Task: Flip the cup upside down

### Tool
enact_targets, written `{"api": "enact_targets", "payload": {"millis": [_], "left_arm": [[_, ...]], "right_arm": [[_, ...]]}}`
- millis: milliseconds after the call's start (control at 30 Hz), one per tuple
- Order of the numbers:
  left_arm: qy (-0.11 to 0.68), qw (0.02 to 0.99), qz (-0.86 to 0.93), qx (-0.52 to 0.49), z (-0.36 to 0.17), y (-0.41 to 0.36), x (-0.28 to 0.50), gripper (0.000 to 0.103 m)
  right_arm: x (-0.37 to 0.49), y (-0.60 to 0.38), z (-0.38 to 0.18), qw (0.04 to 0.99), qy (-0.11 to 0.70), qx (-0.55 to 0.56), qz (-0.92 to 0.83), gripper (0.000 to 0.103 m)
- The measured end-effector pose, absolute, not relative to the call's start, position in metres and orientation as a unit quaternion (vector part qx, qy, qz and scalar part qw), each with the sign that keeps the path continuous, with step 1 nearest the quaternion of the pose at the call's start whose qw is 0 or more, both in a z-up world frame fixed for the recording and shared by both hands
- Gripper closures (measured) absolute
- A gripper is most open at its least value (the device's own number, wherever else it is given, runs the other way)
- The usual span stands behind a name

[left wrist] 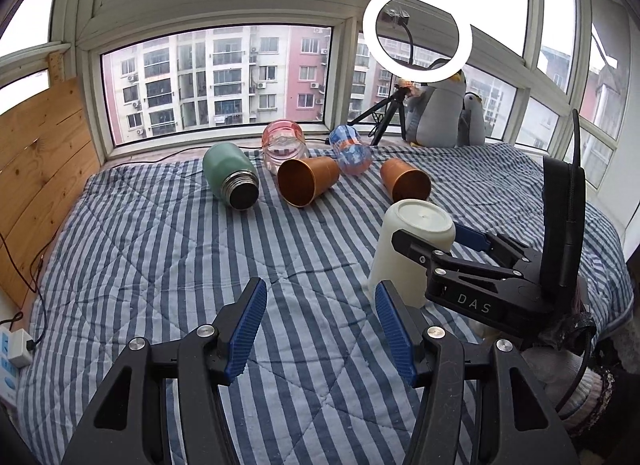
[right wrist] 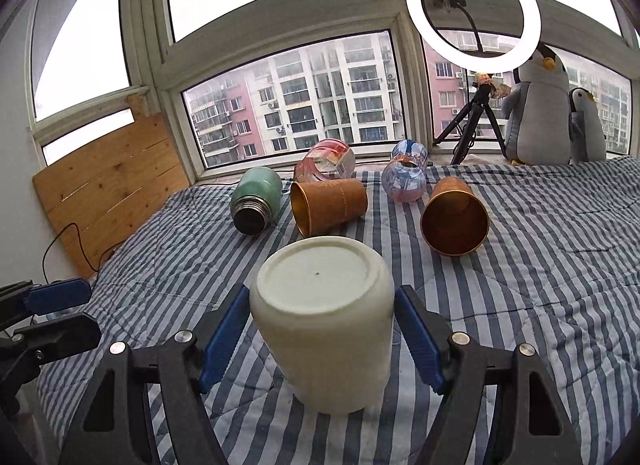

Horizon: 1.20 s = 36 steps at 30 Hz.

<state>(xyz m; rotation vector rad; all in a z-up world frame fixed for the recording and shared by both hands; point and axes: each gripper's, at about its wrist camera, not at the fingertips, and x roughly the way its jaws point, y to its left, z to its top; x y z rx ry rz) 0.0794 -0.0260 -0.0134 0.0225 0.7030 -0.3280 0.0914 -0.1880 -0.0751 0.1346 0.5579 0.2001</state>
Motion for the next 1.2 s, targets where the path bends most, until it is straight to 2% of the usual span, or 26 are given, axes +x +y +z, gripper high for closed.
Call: {"api": "enact_targets", "payload": {"millis": [500,633,767,933,1067,1200], "left_arm": [[0.340,0.927,-0.161,0.014,-0.016,-0.030,0.078,0.043],[0.337,0.928,-0.160,0.011,-0.017,-0.033,0.079,0.042],[0.330,0.931,-0.156,0.014,-0.018,-0.035,0.077,0.036],[0.317,0.935,-0.155,0.014,-0.017,-0.040,0.072,0.033],[0.300,0.942,-0.150,0.013,-0.015,-0.043,0.067,0.022],[0.281,0.949,-0.141,0.012,-0.013,-0.044,0.061,0.018]], "right_arm": [[0.090,-0.176,-0.075,0.952,0.285,0.030,0.110,0.031],[0.086,-0.175,-0.072,0.951,0.287,0.026,0.111,0.027],[0.078,-0.180,-0.066,0.953,0.282,0.031,0.110,0.025],[0.060,-0.186,-0.056,0.957,0.267,0.034,0.108,0.023],[0.042,-0.192,-0.049,0.962,0.250,0.038,0.099,0.020],[0.025,-0.199,-0.043,0.967,0.236,0.039,0.085,0.018]]}}
